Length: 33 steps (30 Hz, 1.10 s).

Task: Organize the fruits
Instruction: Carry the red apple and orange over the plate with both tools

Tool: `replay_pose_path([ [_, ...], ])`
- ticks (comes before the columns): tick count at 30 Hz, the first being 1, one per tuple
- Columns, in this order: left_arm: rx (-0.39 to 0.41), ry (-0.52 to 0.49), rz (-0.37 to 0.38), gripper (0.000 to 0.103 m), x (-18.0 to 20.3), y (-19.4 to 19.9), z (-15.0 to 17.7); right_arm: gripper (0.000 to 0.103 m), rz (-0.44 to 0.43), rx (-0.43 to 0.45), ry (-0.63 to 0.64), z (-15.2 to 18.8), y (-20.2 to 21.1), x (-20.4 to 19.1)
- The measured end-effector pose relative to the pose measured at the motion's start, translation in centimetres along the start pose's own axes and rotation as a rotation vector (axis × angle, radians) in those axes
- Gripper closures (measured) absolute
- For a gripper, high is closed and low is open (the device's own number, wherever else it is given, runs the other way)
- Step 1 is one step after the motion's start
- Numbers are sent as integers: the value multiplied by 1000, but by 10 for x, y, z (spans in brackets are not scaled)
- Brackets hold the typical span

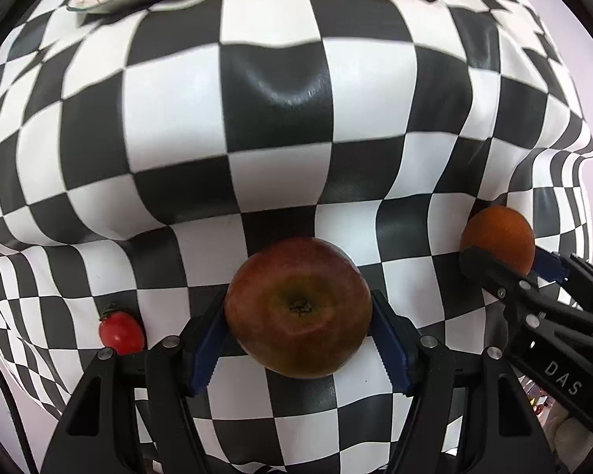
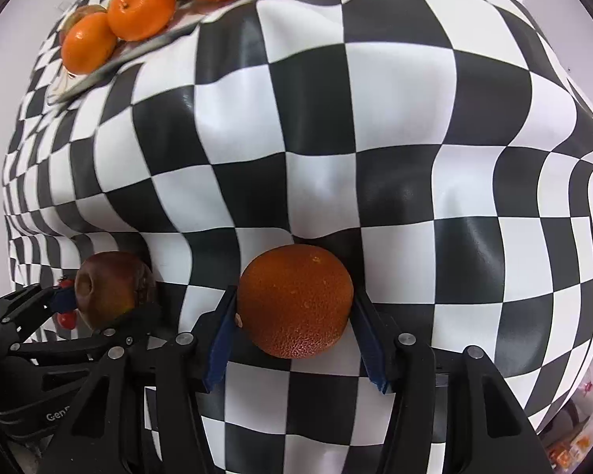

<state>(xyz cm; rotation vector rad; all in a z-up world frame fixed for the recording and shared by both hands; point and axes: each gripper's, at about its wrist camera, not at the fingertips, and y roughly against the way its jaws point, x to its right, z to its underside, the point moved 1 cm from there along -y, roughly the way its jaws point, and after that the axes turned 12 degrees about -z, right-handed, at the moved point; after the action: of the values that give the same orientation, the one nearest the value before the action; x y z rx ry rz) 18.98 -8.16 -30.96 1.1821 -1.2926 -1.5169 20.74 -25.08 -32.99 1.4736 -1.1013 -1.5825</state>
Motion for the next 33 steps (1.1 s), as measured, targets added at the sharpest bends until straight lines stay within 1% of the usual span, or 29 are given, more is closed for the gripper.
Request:
replay_pose_path([
  [4,36,17,17,37,-9,23,-2,46,-11,33,30,4,14,-10],
  [6,63,23,30,37,-16,37,0,46,-30,54,40,8,26,-12],
  [9,106,37,55,37,-30,60,-3,46,-62,92,48,5,44,-21],
  [13,161,83,99,37,-60,101,-14,46,-124,150,40,-17,76,-32],
  [15,188,115,117,37,-76,118,-24,46,-160,177,32,-37,88,-41],
  [16,203,128,124,37,-84,126,-30,46,-172,193,30,-52,92,-47],
  [19,248,178,122,37,-114,146,-53,46,-191,223,23,-89,95,-59],
  [22,276,212,78,37,-138,148,-77,46,-216,222,-16,-126,75,-72],
  [26,269,243,21,37,-162,137,-116,46,-221,188,-79,-160,46,-76],
  [28,243,252,7,37,-173,126,-135,46,-221,172,-104,-166,37,-74],
  [29,225,259,3,37,-172,117,-144,46,-218,164,-110,-167,33,-75],
  [33,168,265,11,37,-176,97,-164,46,-198,156,-111,-177,20,-83],
])
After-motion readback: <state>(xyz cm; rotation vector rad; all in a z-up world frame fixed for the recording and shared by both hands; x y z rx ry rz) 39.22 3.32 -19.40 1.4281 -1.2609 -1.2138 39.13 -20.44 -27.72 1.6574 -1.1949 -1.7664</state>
